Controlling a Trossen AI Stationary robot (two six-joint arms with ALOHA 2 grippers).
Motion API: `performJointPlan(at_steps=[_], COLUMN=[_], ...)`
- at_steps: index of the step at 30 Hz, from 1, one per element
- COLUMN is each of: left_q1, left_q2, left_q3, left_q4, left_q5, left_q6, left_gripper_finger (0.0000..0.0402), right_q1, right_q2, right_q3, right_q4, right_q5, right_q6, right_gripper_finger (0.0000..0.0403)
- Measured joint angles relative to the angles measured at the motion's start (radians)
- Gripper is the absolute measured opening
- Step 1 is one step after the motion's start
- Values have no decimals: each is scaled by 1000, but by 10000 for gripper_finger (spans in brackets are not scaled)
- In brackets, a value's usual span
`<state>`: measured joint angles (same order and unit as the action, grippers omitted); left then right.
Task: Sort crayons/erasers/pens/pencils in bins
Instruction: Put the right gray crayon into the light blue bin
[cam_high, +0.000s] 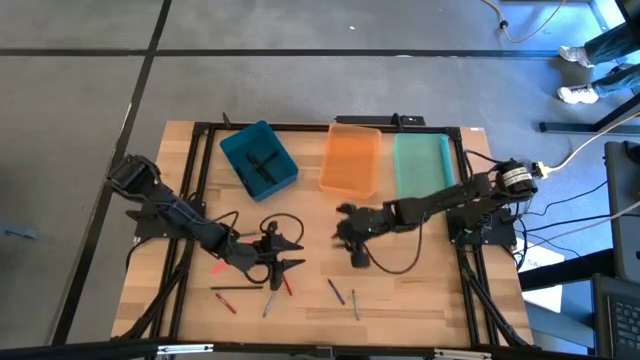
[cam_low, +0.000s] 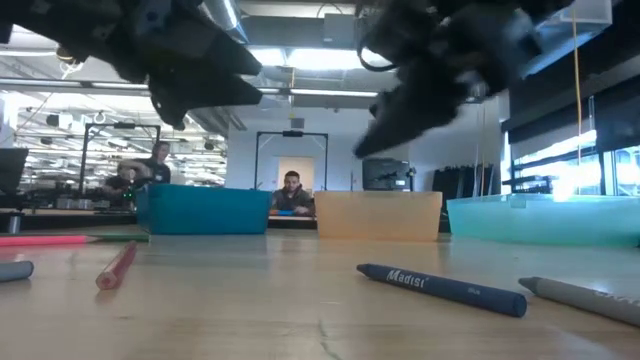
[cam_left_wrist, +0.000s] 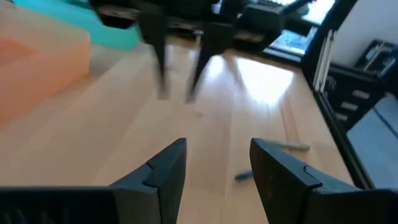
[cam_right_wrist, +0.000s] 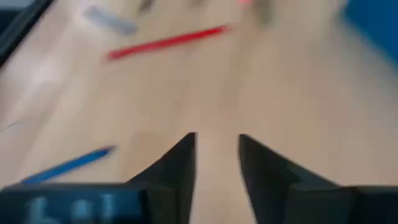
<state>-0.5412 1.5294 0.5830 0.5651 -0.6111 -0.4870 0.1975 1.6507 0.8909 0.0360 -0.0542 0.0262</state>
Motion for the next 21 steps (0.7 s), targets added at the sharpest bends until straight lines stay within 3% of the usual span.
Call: performJointPlan(at_steps=[3, 6, 14, 21], left_q1=[-17, -28, -9, 35], left_q2=[35, 97, 285, 301], left_q3=[31, 90, 296, 416], left_q4=[-6, -1, -16, -200], left_q5=[-17, -39, -39, 3], left_q6=[0, 5, 83, 31], left_gripper_finger=[169, 169, 169, 169], right_q1=[38, 63, 169, 265], right_q2=[18, 25, -37, -148], right_q3=[0, 0, 12, -8], right_q4=[-59, -128, -398, -518], right_q5=[-101, -113, 166, 231], right_q6=[21, 64, 117, 74], right_gripper_finger=[122, 122, 122, 122])
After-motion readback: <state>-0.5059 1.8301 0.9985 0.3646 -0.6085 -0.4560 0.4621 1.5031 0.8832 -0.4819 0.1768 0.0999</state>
